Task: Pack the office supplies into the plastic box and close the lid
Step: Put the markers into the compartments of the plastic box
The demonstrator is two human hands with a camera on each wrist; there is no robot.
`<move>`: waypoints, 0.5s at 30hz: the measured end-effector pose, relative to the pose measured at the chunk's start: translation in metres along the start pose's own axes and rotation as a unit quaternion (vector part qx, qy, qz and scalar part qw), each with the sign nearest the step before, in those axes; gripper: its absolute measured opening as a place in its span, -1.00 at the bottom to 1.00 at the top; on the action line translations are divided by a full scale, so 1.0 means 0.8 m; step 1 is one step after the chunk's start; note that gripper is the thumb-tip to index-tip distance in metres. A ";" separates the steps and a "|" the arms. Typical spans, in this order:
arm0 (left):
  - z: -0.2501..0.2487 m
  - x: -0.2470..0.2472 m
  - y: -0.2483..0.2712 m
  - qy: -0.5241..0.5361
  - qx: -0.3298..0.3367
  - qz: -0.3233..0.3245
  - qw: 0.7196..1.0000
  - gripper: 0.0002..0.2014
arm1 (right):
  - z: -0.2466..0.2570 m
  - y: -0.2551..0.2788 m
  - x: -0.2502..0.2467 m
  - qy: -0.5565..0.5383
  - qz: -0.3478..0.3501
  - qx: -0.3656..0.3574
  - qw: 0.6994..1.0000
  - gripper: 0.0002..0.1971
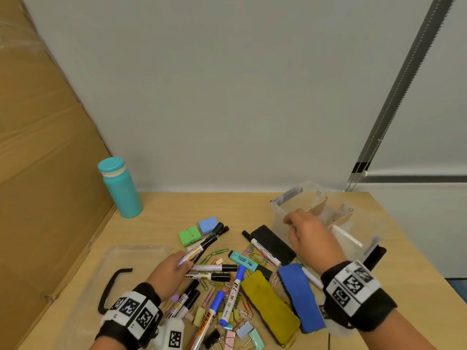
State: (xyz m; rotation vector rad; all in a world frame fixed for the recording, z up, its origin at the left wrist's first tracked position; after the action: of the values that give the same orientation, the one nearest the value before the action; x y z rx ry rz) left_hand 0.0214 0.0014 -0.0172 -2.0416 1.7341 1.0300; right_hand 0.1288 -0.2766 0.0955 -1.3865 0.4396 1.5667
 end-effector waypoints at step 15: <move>0.001 0.002 0.029 0.025 -0.018 0.011 0.999 -0.83 | 0.039 -0.023 0.192 0.094 0.303 0.058 0.947 -0.53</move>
State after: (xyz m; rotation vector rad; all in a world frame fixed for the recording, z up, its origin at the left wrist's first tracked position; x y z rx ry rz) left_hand -0.0009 -0.0050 -0.0132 -2.0911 1.7794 1.0343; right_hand 0.1436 -0.1804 -0.0284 -1.3870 1.1417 1.8526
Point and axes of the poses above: each hand's wrist, its own y-axis away from the middle knuckle, its own x-axis out of the palm, z = x × y, the point moved 8 cm from there along -y, towards the middle knuckle, and after that the axes turned 3 degrees about -x, right-handed, at the moved point
